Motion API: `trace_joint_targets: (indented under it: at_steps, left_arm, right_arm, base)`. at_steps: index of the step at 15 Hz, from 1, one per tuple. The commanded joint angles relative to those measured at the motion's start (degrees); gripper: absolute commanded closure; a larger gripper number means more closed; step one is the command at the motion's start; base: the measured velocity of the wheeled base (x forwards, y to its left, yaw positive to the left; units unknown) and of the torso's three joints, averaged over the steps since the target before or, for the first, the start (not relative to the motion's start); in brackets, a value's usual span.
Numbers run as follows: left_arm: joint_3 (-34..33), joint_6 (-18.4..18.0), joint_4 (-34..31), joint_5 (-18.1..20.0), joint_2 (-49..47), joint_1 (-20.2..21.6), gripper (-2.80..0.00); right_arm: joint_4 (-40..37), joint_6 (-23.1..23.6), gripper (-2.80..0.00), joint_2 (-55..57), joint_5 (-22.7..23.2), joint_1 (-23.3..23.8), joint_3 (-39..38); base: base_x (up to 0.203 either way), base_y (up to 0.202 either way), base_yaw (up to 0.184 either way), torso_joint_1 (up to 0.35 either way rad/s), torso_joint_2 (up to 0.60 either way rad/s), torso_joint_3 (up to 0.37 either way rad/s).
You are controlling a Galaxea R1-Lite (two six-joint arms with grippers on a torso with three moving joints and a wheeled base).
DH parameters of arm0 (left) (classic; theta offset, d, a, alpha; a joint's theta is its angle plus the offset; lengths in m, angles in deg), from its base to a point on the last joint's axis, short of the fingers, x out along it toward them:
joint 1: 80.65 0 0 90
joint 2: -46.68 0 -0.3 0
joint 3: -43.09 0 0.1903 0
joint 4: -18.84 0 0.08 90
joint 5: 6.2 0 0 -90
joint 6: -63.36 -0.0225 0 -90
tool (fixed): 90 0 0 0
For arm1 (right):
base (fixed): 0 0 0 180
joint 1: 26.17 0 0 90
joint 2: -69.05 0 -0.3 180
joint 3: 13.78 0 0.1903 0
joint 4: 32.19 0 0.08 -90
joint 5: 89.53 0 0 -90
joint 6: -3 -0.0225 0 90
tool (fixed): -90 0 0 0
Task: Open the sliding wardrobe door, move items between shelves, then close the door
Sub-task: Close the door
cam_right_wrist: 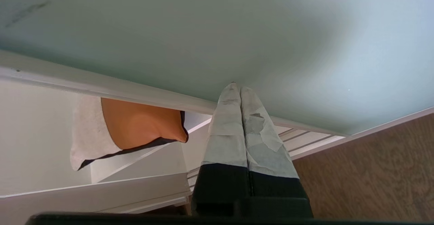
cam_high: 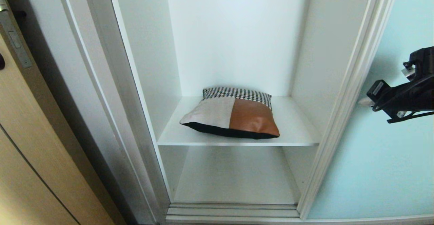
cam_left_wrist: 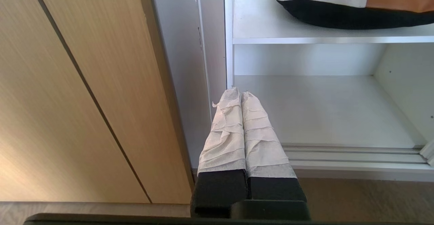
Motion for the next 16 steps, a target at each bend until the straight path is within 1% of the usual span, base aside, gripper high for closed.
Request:
trace_joint_targets:
  at_steps: [1, 4, 7, 10, 13, 15, 16]
  left_arm:
    - [0.00, -0.01, -0.02, 0.01, -0.13, 0.03, 0.00]
    - [0.00, -0.01, -0.02, 0.01, -0.13, 0.03, 0.00]
    - [0.00, -0.01, -0.02, 0.01, -0.13, 0.03, 0.00]
    - [0.00, -0.01, -0.02, 0.01, -0.13, 0.03, 0.00]
    - [0.00, -0.01, -0.02, 0.01, -0.13, 0.03, 0.00]
    - [0.00, -0.01, -0.02, 0.01, -0.13, 0.03, 0.00]
    - [0.00, -0.01, -0.02, 0.01, -0.13, 0.03, 0.00]
  right_arm:
    - [0.12, -0.22, 0.00, 0.78, -0.07, -0.56, 0.39]
    - [0.03, -0.22, 0.00, 0.82, -0.25, -1.73, 0.28]
    - [0.03, -0.13, 0.00, -0.72, -0.35, -3.91, -0.31]
    - [-0.03, -0.13, 0.00, -1.53, -2.23, -6.70, -0.49]
    - [-0.08, -0.10, 0.00, -3.00, -3.30, -11.54, -1.30]
    - [-0.14, -0.05, 0.00, -3.96, -4.20, -15.87, -1.92]
    - [-0.15, -0.02, 0.00, -4.17, -5.36, -18.25, -2.01]
  base:
    - [0.000, 0.000, 0.000, 0.000, 0.00, 0.000]
    - [0.000, 0.000, 0.000, 0.000, 0.00, 0.000]
    - [0.000, 0.000, 0.000, 0.000, 0.00, 0.000]
    - [0.000, 0.000, 0.000, 0.000, 0.00, 0.000]
    - [0.000, 0.000, 0.000, 0.000, 0.00, 0.000]
    - [0.000, 0.000, 0.000, 0.000, 0.00, 0.000]
    - [0.000, 0.000, 0.000, 0.000, 0.00, 0.000]
